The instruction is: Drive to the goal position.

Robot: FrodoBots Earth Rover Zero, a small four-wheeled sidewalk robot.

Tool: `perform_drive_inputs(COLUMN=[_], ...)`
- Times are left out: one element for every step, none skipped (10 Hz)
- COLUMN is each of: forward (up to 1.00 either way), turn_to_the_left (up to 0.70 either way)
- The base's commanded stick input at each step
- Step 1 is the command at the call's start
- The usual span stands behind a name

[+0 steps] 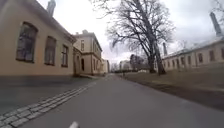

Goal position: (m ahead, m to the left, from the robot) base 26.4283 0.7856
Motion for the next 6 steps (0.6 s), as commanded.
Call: perform_drive_inputs(forward=[0.70, 0.70, 0.70, 0.70, 0.70, 0.70], turn_to_the_left=[0.00, 0.00, 0.00, 0.00, 0.00, 0.00])
